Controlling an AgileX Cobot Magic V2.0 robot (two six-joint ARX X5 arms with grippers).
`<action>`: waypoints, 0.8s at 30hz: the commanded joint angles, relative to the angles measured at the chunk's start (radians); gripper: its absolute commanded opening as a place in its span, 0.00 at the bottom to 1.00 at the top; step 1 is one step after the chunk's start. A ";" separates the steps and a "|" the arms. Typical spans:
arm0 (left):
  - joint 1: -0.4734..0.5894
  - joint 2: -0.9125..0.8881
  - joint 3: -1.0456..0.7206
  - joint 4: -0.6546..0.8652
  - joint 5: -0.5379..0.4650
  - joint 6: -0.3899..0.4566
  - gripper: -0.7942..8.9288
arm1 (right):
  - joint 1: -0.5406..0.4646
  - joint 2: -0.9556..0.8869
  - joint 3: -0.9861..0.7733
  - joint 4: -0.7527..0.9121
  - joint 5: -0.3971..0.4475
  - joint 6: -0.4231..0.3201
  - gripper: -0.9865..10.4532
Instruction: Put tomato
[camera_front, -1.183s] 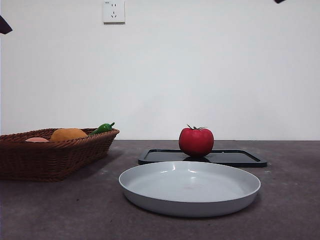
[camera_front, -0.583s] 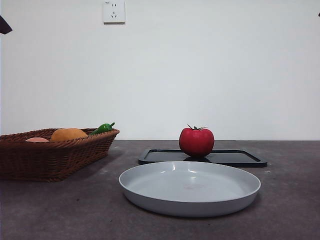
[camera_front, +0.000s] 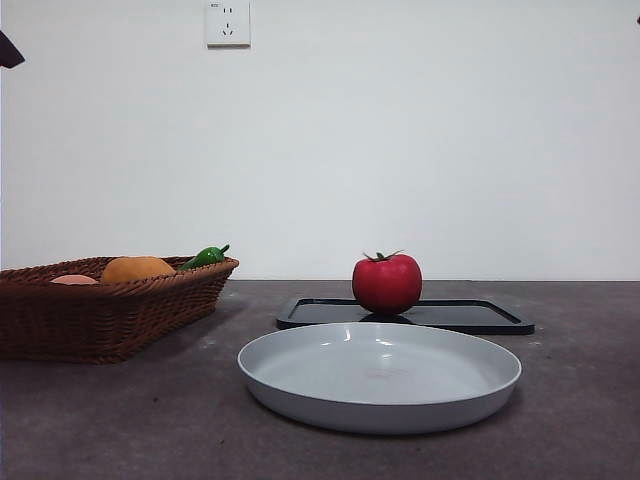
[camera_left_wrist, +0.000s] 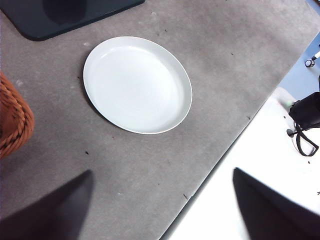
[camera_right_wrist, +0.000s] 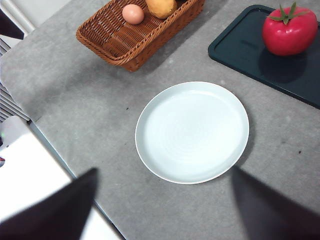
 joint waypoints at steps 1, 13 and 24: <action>-0.005 0.005 0.021 0.004 0.005 0.011 0.28 | 0.005 0.006 0.007 0.010 -0.002 0.002 0.20; -0.005 0.005 0.021 0.005 0.005 0.011 0.09 | 0.005 0.005 0.007 0.011 0.000 0.001 0.10; -0.005 0.005 0.021 0.005 0.005 0.011 0.09 | 0.005 0.005 0.008 0.011 0.000 0.001 0.10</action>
